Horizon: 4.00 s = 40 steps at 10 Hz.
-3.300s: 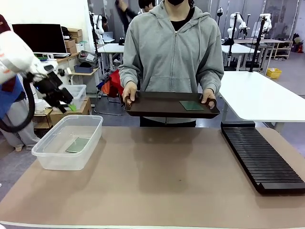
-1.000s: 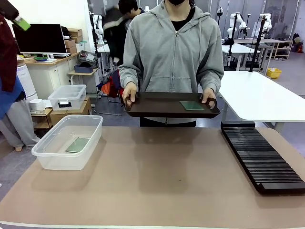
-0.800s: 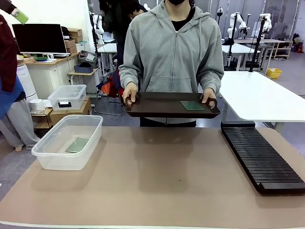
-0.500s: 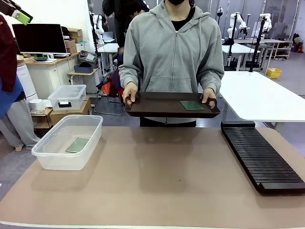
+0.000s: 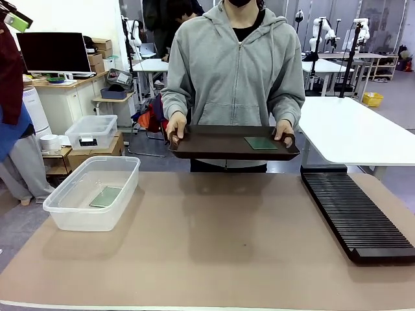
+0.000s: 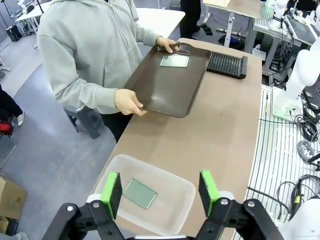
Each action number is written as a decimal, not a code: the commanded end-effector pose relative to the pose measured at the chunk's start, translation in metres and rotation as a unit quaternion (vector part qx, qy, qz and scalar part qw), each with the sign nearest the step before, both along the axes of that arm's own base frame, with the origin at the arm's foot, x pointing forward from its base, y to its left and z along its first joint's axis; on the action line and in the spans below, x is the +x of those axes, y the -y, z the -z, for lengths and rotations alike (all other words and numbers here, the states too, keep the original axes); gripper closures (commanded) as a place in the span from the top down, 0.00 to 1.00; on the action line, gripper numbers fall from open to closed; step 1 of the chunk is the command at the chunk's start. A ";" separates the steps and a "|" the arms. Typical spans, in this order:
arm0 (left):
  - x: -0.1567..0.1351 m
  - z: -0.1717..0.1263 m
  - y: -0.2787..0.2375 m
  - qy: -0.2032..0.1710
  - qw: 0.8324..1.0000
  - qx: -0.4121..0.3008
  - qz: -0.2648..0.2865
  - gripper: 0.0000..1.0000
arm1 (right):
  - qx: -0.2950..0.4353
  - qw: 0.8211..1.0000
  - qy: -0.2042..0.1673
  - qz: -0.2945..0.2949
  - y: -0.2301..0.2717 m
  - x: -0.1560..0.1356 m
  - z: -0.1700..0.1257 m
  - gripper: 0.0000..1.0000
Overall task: Sort PCBs into racks and boxes based on the side picked up.
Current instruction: Pick up the Blank PCB handed by the Human.
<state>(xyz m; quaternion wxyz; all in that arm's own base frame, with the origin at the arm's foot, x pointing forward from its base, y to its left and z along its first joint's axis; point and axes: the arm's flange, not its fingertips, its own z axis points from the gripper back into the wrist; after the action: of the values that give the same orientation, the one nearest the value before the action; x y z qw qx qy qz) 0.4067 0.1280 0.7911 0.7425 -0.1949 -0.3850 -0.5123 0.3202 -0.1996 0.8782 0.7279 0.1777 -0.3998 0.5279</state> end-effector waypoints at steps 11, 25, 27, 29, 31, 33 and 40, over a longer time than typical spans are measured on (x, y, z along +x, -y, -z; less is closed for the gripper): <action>-0.034 -0.006 0.010 -0.016 0.996 0.012 -0.083 0.83 | 0.005 1.000 0.004 -0.010 -0.002 -0.003 0.000 1.00; -0.029 -0.015 0.006 -0.024 0.996 0.007 -0.082 0.83 | 0.005 1.000 0.004 -0.010 -0.002 -0.003 0.000 1.00; -0.029 -0.015 0.006 -0.024 0.996 0.007 -0.082 0.83 | 0.005 1.000 0.004 -0.010 -0.002 -0.003 0.000 1.00; -0.029 -0.015 0.006 -0.024 0.996 0.007 -0.082 0.83 | 0.005 1.000 0.004 -0.010 -0.002 -0.003 0.000 1.00; -0.029 -0.015 0.006 -0.024 0.996 0.007 -0.082 0.83 | 0.005 1.000 0.004 -0.010 -0.002 -0.003 0.000 1.00; -0.029 -0.015 0.006 -0.024 0.996 0.007 -0.082 0.83 | 0.005 1.000 0.004 -0.010 -0.002 -0.003 0.000 1.00; -0.029 -0.015 0.006 -0.024 0.996 0.007 -0.082 0.83 | 0.005 1.000 0.004 -0.010 -0.002 -0.003 0.000 1.00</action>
<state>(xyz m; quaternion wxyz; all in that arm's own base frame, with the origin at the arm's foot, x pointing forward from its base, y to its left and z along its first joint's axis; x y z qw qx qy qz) 0.3779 0.1239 0.8059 0.7898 -0.1696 -0.3784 -0.4519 0.3201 -0.1996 0.8782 0.7279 0.1777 -0.3998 0.5279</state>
